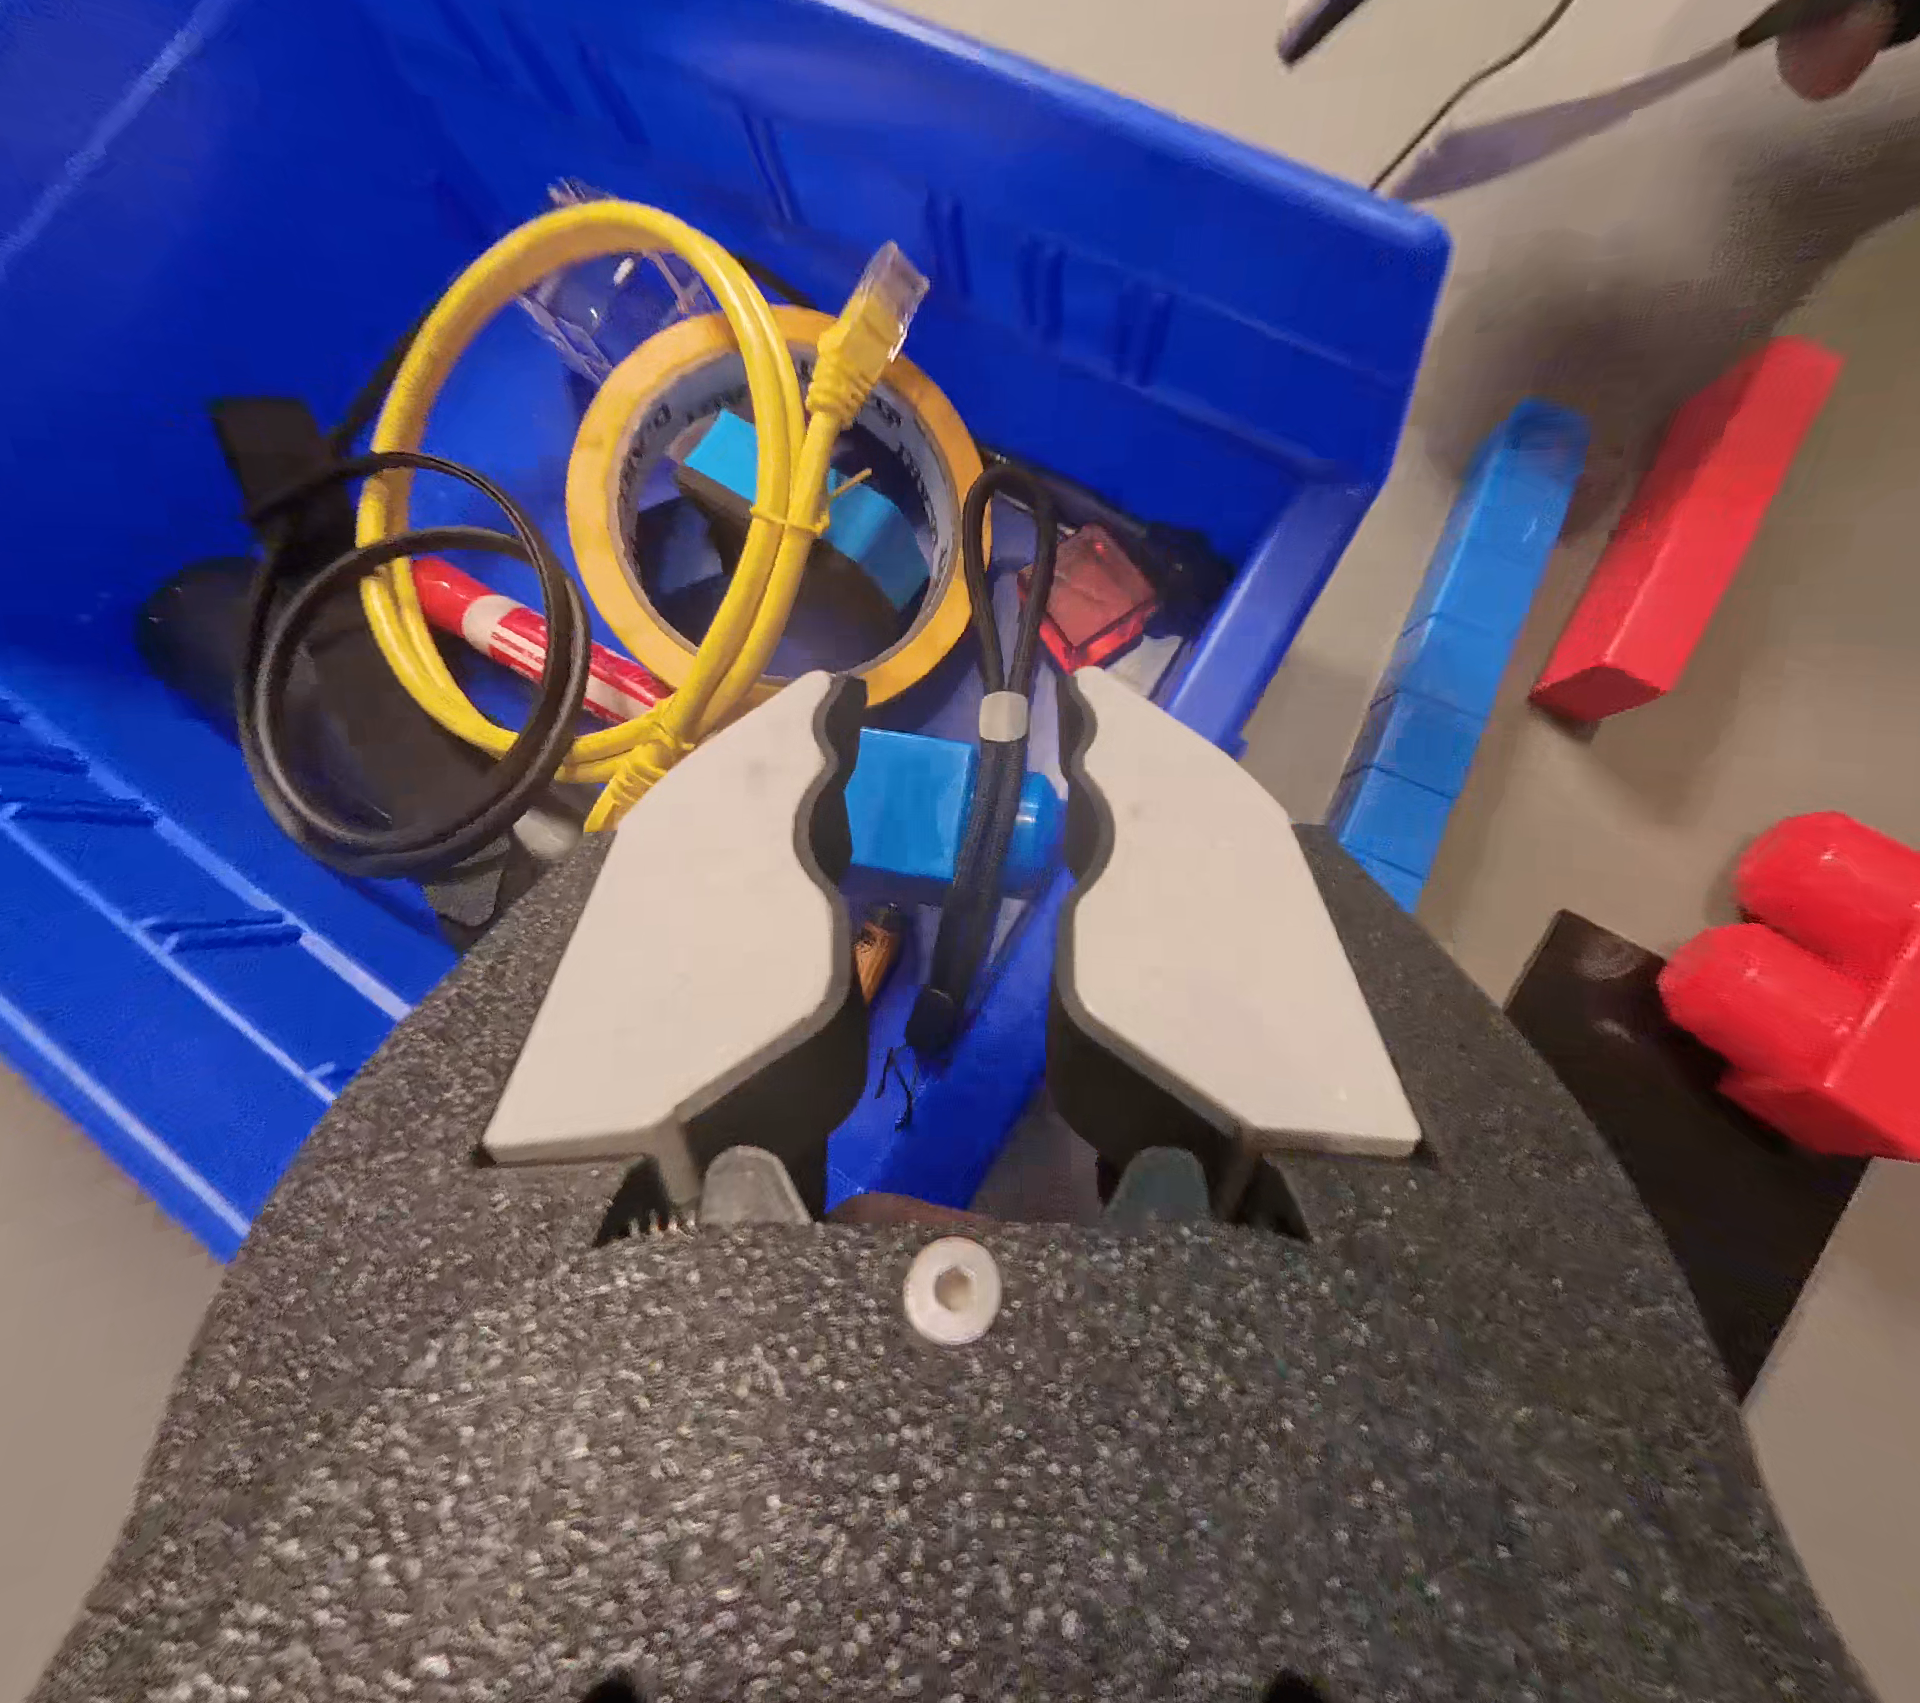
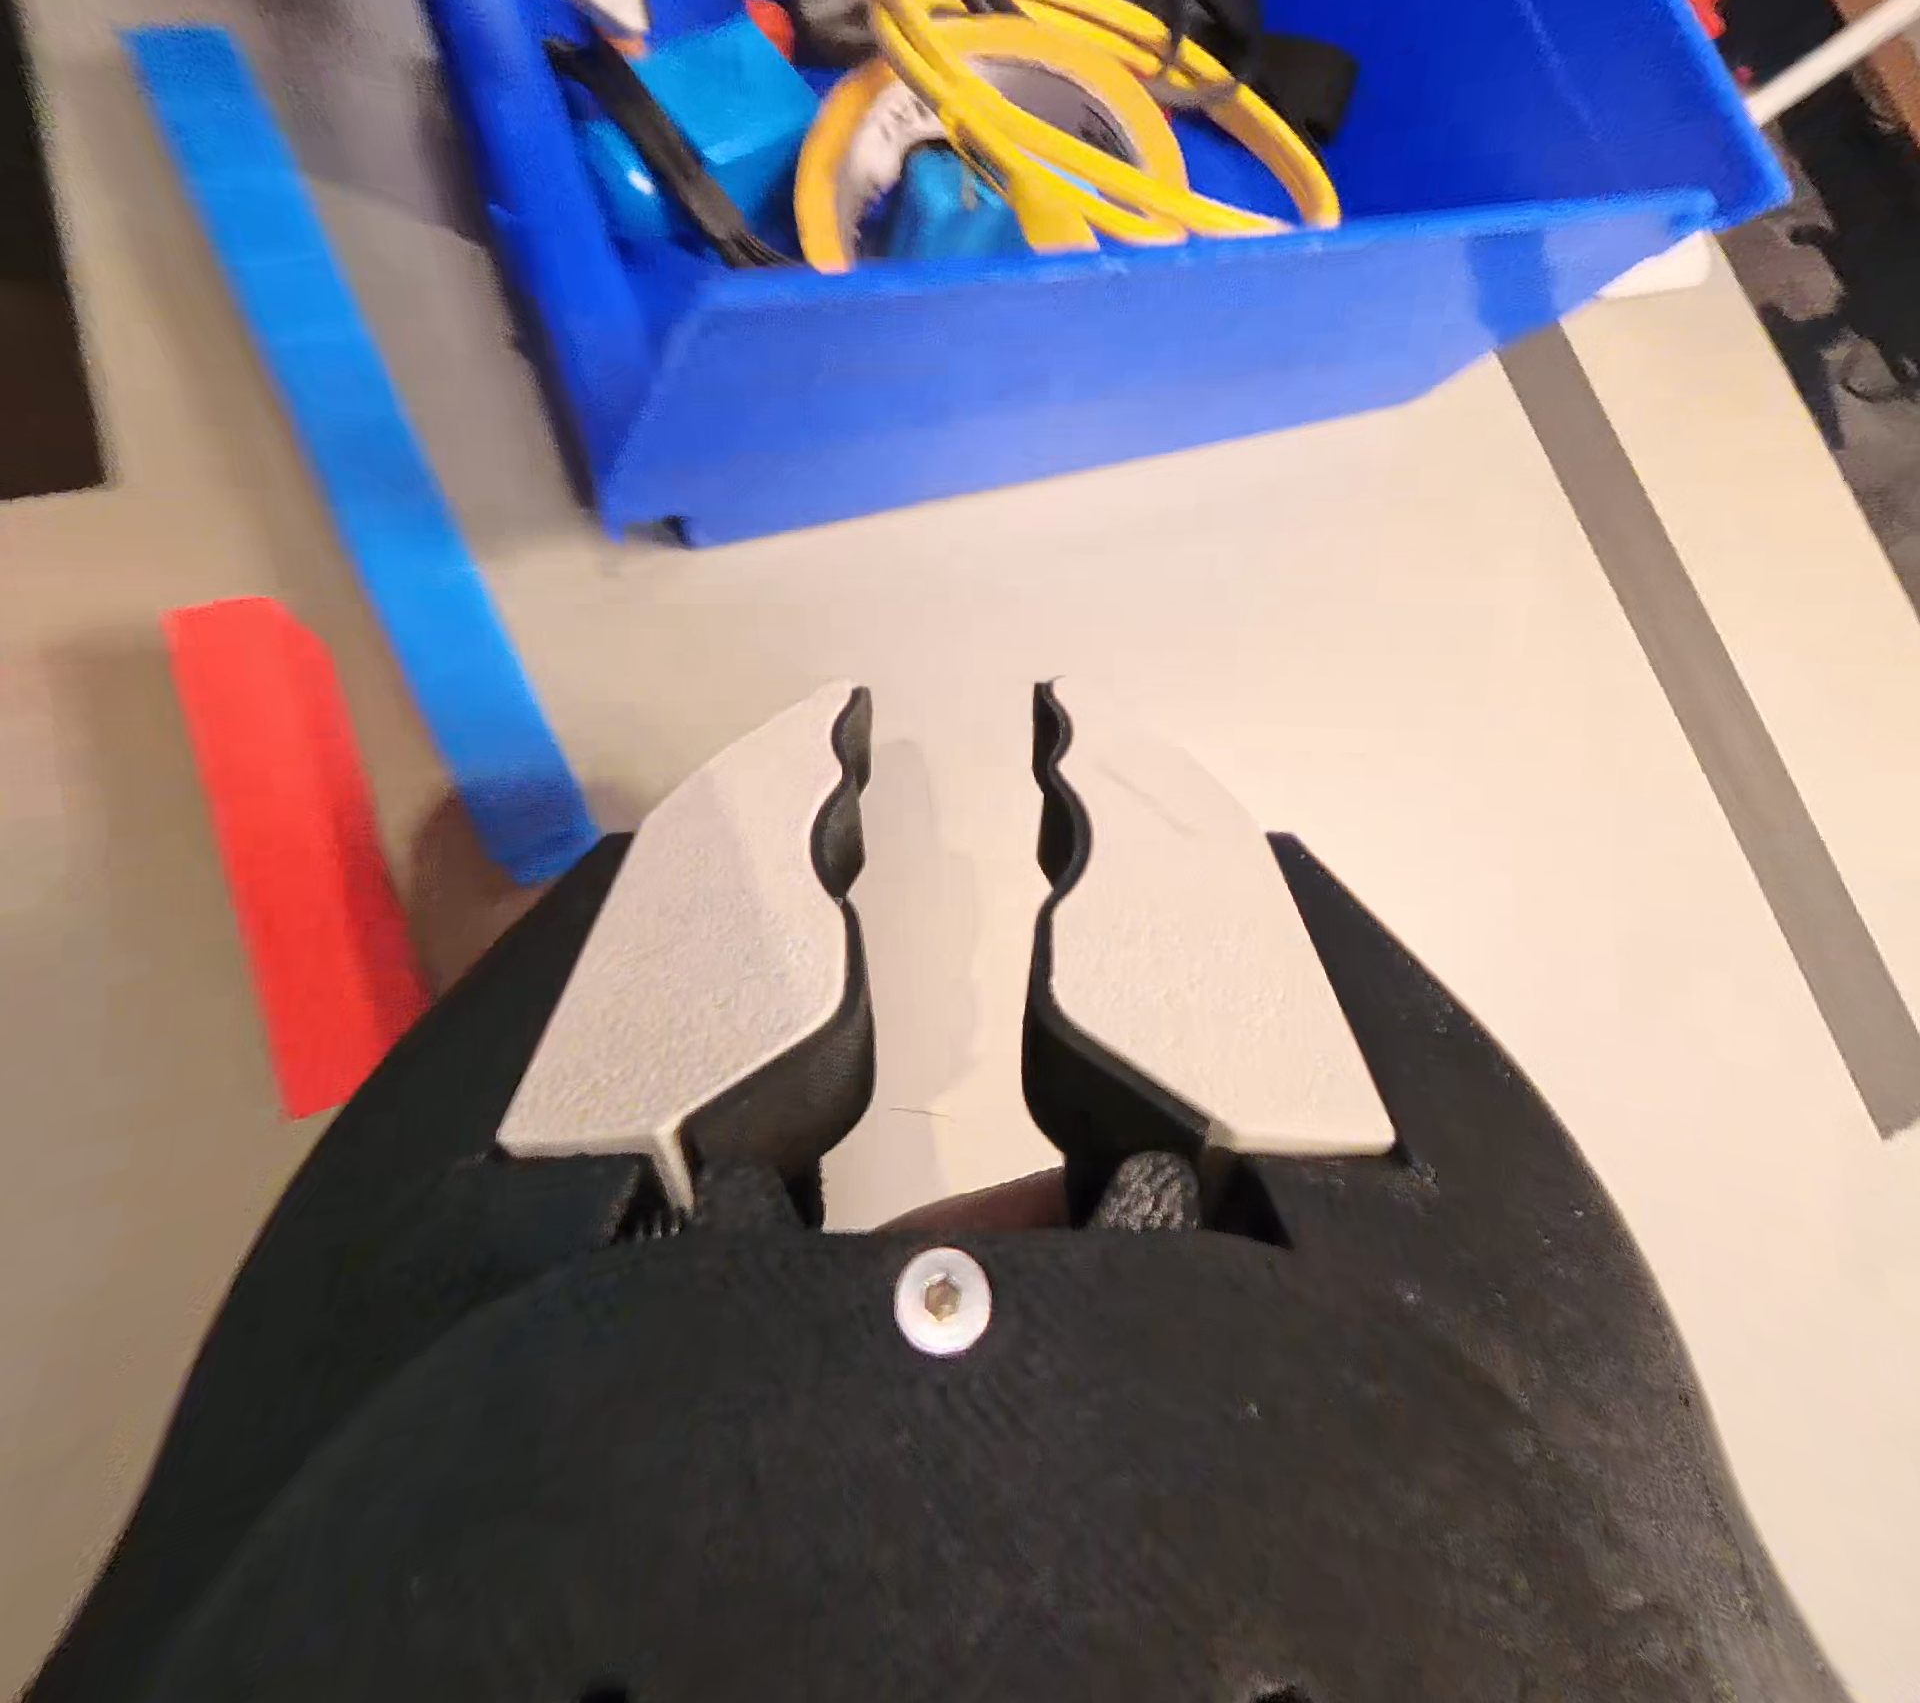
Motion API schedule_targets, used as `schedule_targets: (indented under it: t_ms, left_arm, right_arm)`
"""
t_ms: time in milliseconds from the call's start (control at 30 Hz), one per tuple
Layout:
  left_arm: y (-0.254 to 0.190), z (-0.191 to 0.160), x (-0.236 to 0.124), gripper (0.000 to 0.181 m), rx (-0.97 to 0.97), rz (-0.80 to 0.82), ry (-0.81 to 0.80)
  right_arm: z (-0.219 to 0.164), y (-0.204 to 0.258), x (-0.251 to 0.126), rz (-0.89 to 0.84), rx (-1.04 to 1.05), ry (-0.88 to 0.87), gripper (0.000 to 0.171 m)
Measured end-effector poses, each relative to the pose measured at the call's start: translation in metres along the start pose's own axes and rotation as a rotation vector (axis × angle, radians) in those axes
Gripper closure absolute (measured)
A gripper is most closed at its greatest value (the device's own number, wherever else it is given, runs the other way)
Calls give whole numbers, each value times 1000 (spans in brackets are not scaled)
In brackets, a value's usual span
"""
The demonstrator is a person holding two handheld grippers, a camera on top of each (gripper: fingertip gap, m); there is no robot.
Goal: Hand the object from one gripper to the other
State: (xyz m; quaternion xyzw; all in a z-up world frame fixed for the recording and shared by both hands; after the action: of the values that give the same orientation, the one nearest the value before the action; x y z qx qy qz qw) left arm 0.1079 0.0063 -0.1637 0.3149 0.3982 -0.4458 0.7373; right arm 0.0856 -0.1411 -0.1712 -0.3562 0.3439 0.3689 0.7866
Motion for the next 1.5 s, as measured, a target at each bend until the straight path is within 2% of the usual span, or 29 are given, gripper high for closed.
schedule_targets:
  t_ms: [133, 300, 433, 533, 800, 967, 1067, 1233, 1333, 1500]
  left_arm:
    - [3, 3, 17, 142, -3, -46, 92]
    - [8, 10, 22, 141, -46, -40, 132]
    - [8, 13, 29, 132, -110, -27, 181]
    - [3, 22, 30, 128, -193, -77, 161]
    - [7, 27, 37, 135, -430, -155, 129]
    - [13, 21, 35, 133, -544, -113, 126]
    - [27, 19, 43, 120, -568, -27, 161]
    - [39, 25, 53, 129, -559, 12, 189]
    - [43, 23, 59, 156, -492, 53, 209]
    - [37, 31, 51, 157, -380, 75, 156]
  right_arm:
    - [-19, -12, 12, -74, 9, 31, 141]
    - [-31, -17, 12, -107, 33, 20, 141]
    - [-40, -19, 13, -134, 34, 28, 141]
    - [-44, -17, 14, -145, 39, 31, 141]
    - [-51, -13, 5, -184, 40, 13, 141]
    - [-57, -10, 2, -193, 42, 4, 141]
    - [-57, -4, 3, -175, 44, -5, 141]
    - [-59, 5, 4, -175, 14, -1, 142]
    - [-58, 3, 0, -202, -3, -9, 142]
    - [-59, -5, -5, -254, -7, -22, 142]
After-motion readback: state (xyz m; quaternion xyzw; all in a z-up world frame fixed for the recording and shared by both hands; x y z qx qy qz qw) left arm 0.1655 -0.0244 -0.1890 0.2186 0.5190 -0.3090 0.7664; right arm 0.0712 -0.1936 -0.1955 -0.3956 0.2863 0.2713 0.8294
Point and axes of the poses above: each gripper's, where its closed fingertips meet, x out along the fingers, z out of its top, y = z × x across the jaws, the point moved 1 cm from there along -x, back along the fingers, and after that the axes turned 15 degrees about y, right-handed, at the moved point
